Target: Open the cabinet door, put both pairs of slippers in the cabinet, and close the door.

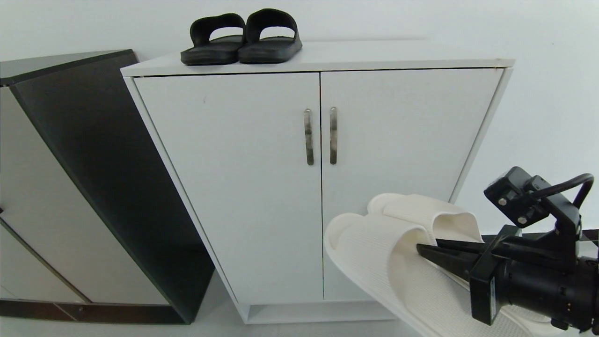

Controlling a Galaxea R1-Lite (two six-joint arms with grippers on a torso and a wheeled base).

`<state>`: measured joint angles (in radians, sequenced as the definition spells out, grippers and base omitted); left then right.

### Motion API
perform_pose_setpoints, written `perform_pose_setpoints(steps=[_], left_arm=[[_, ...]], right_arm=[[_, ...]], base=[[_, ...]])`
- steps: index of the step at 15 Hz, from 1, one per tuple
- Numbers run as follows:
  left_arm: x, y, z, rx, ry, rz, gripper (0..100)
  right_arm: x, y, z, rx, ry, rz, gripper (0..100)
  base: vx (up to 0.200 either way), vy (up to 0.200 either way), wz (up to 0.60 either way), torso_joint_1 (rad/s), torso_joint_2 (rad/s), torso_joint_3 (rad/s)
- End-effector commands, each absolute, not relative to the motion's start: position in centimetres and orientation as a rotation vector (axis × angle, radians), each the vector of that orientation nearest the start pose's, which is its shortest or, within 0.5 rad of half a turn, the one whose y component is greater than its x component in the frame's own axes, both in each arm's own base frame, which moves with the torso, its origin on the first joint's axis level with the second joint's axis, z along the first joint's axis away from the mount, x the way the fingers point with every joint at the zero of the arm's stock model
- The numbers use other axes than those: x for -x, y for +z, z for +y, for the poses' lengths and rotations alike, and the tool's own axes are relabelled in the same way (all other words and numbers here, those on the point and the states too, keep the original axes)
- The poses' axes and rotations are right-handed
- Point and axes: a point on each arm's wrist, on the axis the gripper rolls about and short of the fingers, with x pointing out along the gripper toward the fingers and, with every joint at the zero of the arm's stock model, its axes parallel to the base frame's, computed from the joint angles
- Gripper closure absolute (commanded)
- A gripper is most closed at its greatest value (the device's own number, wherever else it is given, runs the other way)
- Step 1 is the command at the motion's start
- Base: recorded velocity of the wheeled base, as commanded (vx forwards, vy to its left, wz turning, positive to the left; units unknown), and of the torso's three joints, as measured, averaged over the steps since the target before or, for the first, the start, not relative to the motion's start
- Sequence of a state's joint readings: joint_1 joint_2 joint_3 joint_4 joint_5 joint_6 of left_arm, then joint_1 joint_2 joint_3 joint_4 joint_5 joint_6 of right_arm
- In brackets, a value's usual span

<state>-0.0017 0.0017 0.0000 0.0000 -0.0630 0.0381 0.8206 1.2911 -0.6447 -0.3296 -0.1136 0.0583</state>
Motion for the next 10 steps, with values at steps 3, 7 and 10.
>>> perform_pose_setpoints(steps=[3,7,10], left_arm=[[1.9,7.7,-0.1,-0.037,-0.072,0.052,0],[1.6,8.9,-0.1,-0.09,-0.083,0.064,0],[-0.5,15.1,-0.5,-0.011,-0.249,0.091,0]], right_arm=[[-13.8,21.1,14.5,0.092,0.693,0.312,100],[-13.7,21.0,14.5,0.093,0.696,0.314,100],[-13.7,20.9,14.6,0.095,0.698,0.316,100]], base=[[0.0,0.0,0.0,-0.004,0.13,0.119],[0.0,0.0,0.0,0.0,0.0,0.0],[0.0,0.0,0.0,0.0,0.0,0.0]])
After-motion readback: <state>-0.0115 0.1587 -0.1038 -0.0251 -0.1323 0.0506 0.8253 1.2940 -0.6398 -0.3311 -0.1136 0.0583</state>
